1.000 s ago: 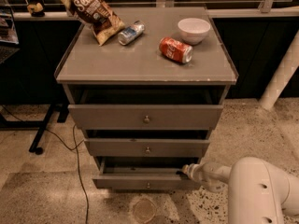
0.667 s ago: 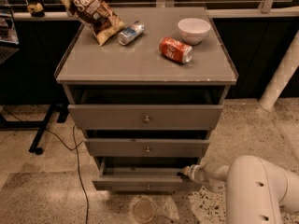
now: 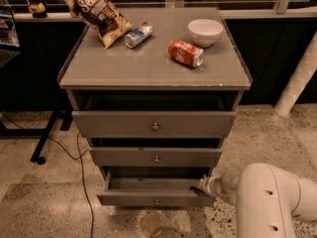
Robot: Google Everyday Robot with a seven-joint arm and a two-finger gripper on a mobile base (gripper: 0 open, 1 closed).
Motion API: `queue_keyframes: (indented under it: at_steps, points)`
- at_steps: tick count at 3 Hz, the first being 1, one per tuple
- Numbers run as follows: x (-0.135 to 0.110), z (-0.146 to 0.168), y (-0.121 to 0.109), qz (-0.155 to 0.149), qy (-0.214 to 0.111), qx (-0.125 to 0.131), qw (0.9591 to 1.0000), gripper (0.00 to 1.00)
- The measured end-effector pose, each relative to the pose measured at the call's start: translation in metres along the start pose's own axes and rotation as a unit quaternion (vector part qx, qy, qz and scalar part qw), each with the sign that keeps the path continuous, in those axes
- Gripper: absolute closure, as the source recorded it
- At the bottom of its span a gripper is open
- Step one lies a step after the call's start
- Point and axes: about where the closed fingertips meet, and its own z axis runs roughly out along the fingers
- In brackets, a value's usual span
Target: Open bottom drawer
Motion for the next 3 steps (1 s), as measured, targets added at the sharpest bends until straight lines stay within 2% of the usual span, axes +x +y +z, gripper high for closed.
queue_keyframes:
  at_steps: [2,3]
  points:
    - [0.0109,-0.0054,-0.0001,-0.012,0.038,-0.022,0.999,1.0]
    - [0.0109,-0.0054,-0.0001,-0.012,0.038,-0.022,0.999,1.0]
